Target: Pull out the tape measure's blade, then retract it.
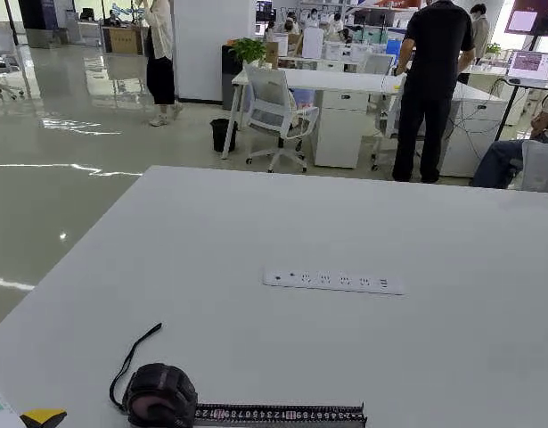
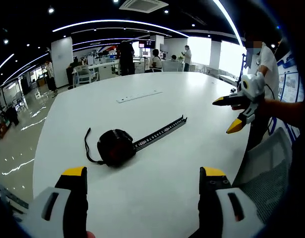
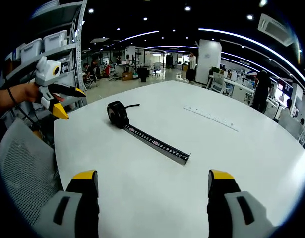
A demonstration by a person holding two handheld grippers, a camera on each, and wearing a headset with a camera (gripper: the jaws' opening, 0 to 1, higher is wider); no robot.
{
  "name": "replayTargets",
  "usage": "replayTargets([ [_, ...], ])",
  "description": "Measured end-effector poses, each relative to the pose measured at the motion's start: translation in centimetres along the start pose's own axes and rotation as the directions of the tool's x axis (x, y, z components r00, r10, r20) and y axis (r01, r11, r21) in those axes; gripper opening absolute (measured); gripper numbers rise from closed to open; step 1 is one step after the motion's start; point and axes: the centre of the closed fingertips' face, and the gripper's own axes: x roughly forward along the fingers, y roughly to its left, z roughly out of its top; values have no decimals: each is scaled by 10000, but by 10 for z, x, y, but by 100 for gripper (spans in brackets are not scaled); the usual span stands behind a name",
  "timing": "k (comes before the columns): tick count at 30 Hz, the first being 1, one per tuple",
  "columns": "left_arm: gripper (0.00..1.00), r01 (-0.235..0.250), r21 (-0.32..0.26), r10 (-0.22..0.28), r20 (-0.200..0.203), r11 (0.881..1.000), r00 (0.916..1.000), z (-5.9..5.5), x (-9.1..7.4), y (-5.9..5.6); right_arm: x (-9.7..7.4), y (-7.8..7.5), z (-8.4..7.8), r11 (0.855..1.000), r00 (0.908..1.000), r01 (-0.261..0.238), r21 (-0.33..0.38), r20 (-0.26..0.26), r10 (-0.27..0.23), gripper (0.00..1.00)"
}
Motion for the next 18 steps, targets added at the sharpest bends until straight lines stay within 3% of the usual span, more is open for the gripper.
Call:
replayTargets([
  [5, 96, -150, -35, 150, -13, 9999, 9999, -4, -1, -5, -3, -1, 3, 9993, 9993, 164, 324, 321, -175, 95],
  [18, 99, -548, -285, 552, 139, 9981, 9984, -5, -5, -6, -6, 6, -3, 9994, 9996, 213, 259, 179, -218, 96],
])
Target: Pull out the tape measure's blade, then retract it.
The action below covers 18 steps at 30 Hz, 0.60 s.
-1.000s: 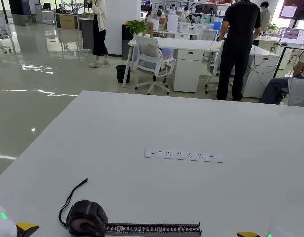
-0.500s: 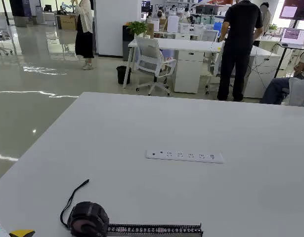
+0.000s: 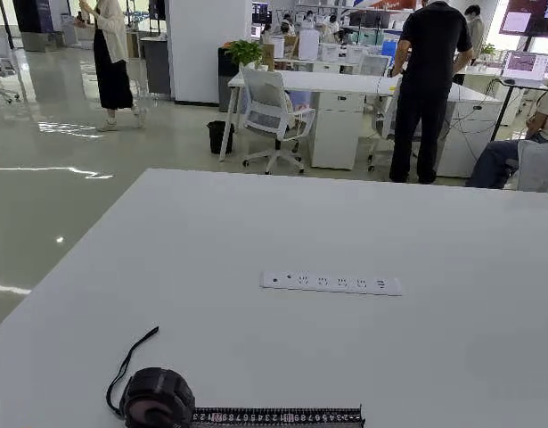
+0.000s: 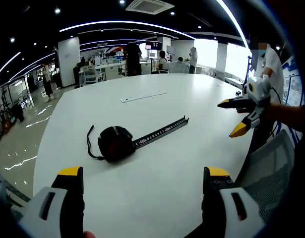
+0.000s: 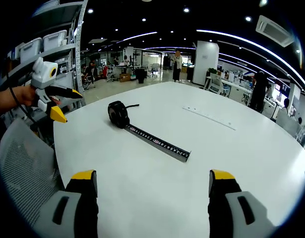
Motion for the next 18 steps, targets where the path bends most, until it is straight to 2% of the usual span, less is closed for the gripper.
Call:
replayTargets([
  [10, 99, -171, -130, 173, 163, 9998, 9997, 6, 2, 0, 0, 2, 0, 10000, 10000, 22, 37, -4, -22, 96],
  [18, 99, -184, -284, 189, 188, 9994, 9996, 6, 2, -1, 0, 1, -1, 9999, 10000, 38, 124, -19, -38, 96],
])
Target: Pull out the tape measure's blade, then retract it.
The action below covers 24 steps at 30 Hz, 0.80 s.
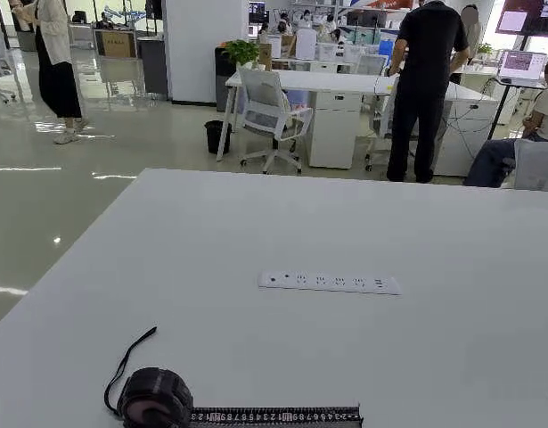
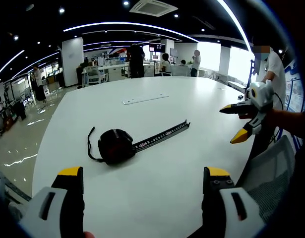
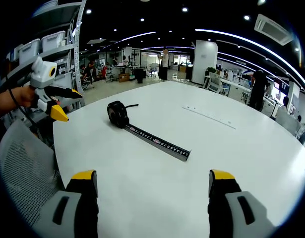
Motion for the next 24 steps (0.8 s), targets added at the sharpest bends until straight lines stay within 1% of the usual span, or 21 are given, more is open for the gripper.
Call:
replayTargets([
  [8, 98, -198, -383, 200, 55, 9991, 9998, -2, 3, 1, 3, 1, 1, 9999, 10000, -11, 137, 27, 11, 95],
  [13, 98, -486, -688, 492, 80, 9964, 9988, -2, 7, 6, 5, 1, 0, 9997, 10000, -47, 221, 31, 46, 95],
  [17, 97, -737, -808, 746, 75, 9940, 9972, -3, 11, 10, 8, 2, 0, 9998, 9999, -104, 176, 30, 103, 95],
  [24, 98, -1162, -1083, 1167, -23, 9873, 9932, -3, 19, 17, 11, 0, 0, 9996, 9998, -203, 198, 29, 203, 94],
])
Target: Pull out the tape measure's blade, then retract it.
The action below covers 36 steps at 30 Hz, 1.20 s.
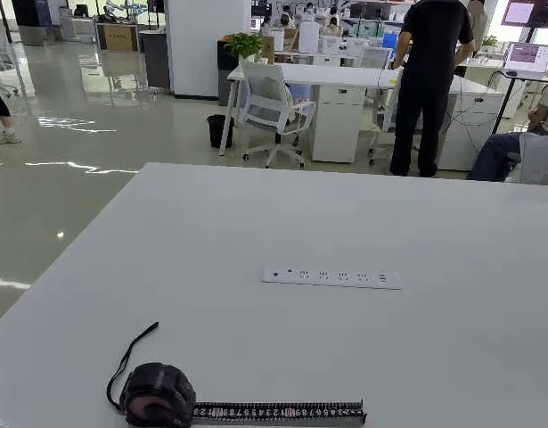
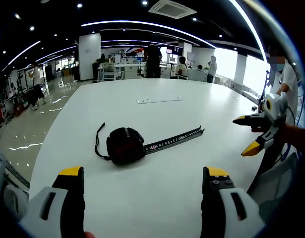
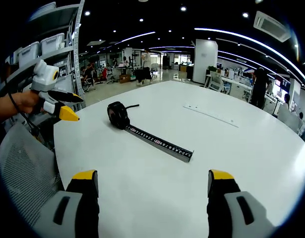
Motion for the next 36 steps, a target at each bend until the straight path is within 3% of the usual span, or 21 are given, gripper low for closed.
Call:
replayTargets([
  [25, 93, -892, -582, 885, -146, 9943, 9960, 4, 30, 11, 14, -15, 4, 9954, 9968, -801, -525, -4, 802, 83],
  [36, 91, -1478, -772, 1453, -370, 9860, 9887, 4, 38, 21, 23, -20, 3, 9821, 9878, -1543, -1079, -367, 1512, 75],
])
